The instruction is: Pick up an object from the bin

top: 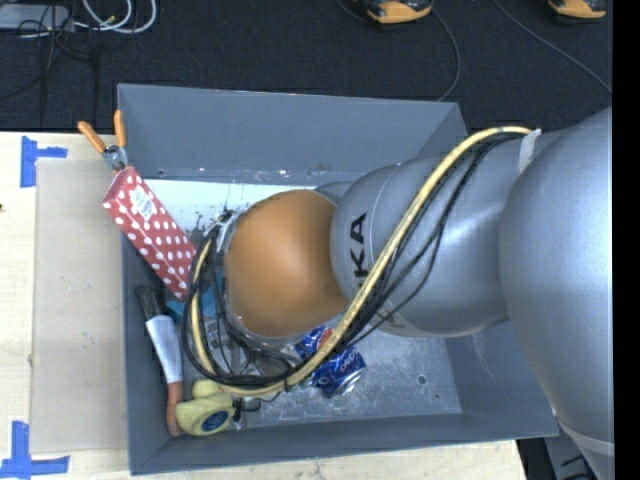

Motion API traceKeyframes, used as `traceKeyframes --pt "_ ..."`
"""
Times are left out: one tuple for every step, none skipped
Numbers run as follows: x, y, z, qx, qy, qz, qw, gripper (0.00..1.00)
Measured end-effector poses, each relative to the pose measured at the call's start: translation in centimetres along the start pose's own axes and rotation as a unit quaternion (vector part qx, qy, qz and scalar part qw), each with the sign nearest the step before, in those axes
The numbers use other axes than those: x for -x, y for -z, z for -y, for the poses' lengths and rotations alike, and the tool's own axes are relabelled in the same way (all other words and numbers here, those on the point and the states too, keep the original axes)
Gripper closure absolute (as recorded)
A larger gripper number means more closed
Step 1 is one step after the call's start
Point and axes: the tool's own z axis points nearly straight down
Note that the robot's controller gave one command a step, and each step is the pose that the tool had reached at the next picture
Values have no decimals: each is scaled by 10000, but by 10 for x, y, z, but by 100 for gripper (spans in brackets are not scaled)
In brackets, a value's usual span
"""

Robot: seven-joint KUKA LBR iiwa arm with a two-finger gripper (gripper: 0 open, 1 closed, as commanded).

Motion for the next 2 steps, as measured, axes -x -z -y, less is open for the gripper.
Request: traceKeyframes --pt "1 -54 -9 2 80 -18 10000 0" --pt "9 -80 -8 -48 500 44 9987 0"
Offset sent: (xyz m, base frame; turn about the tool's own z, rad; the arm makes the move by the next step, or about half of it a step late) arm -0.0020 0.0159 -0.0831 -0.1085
